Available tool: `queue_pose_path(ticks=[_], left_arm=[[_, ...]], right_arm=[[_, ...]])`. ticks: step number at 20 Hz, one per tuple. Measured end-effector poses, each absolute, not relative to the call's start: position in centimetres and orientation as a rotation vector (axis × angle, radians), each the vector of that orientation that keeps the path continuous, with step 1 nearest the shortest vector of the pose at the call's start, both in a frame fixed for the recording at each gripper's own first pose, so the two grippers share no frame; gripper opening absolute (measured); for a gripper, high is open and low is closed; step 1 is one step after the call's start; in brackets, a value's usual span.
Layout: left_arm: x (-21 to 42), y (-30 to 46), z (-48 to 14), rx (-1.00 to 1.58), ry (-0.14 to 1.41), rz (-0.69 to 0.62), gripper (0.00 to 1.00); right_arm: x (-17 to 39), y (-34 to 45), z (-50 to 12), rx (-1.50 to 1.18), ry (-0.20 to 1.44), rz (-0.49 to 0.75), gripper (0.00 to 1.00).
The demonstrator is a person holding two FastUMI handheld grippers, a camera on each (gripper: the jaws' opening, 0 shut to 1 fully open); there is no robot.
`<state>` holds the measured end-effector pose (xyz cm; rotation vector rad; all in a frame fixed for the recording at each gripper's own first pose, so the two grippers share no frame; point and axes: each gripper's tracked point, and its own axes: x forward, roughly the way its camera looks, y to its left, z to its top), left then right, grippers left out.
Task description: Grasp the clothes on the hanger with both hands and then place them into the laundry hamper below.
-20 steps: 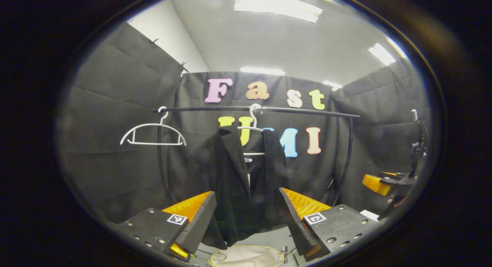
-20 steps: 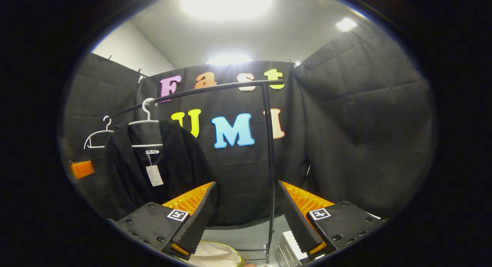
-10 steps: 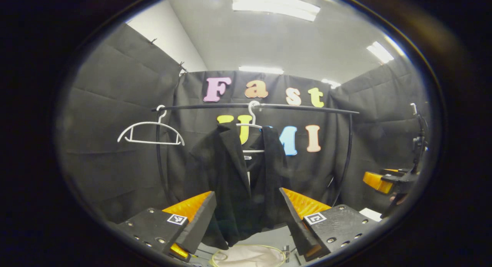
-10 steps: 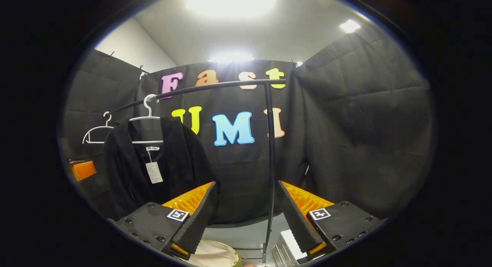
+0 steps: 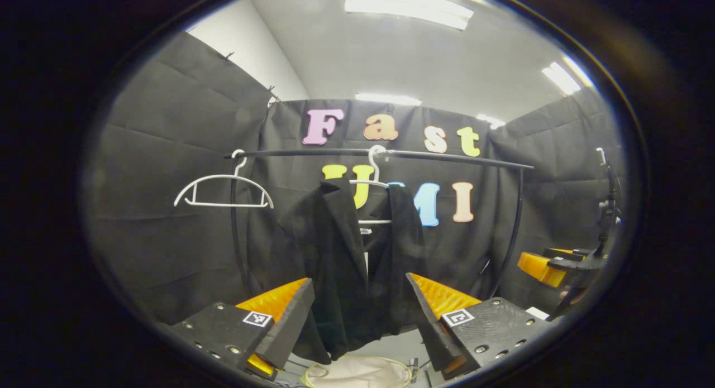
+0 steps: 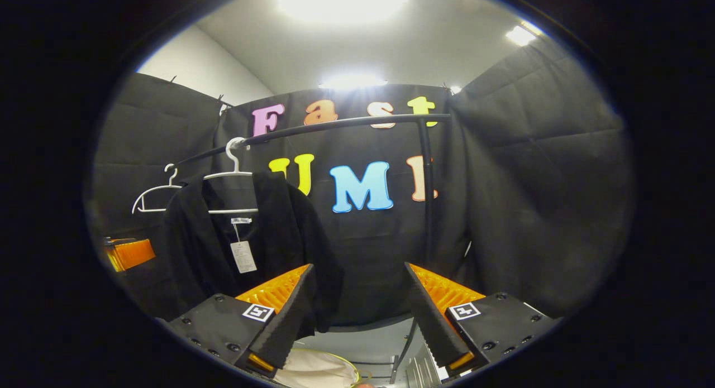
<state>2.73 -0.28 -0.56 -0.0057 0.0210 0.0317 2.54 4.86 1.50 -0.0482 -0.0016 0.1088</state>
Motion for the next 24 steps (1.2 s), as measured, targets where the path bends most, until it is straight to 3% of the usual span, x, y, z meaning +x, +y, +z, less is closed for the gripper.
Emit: queue_pose_path(ticks=[4,5,6,16,17,18,19,22,23,24], left_arm=[[4.7,0.2,-0.5,0.007,0.028,0.086,0.94],[5.3,0.1,-0.5,0.005,0.030,0.098,0.94],[6.0,-0.1,-0.6,0.002,0.031,0.107,0.94],[12.8,1.5,-1.0,0.000,0.032,0.334,0.94],[13.4,1.7,-0.9,-0.003,0.027,0.354,0.94],[14.1,1.9,-1.0,-0.006,0.024,0.370,0.94],[14.7,1.9,-1.1,-0.007,0.024,0.382,0.94],[16.6,2.2,-2.0,-0.006,0.042,0.428,0.94],[17.2,2.3,-2.1,-0.008,0.045,0.443,0.94],[17.7,2.4,-2.5,-0.014,0.047,0.456,0.94]], right_arm=[[5.5,7.2,1.2,-0.061,0.010,0.196,0.98],[6.4,7.7,1.0,-0.059,0.016,0.217,0.93],[7.2,8.1,1.3,-0.057,0.009,0.235,0.98],[16.0,15.6,-0.6,-0.047,0.083,0.495,0.98],[16.6,16.4,-0.7,-0.050,0.087,0.524,0.93],[17.3,17.3,-0.7,-0.051,0.087,0.552,0.98],[17.9,18.1,-0.6,-0.052,0.084,0.578,0.93],[19.6,19.8,-1.3,-0.070,0.086,0.630,0.93],[20.1,20.4,-1.6,-0.073,0.092,0.648,0.98],[20.5,21.1,-2.0,-0.074,0.101,0.665,0.93]])
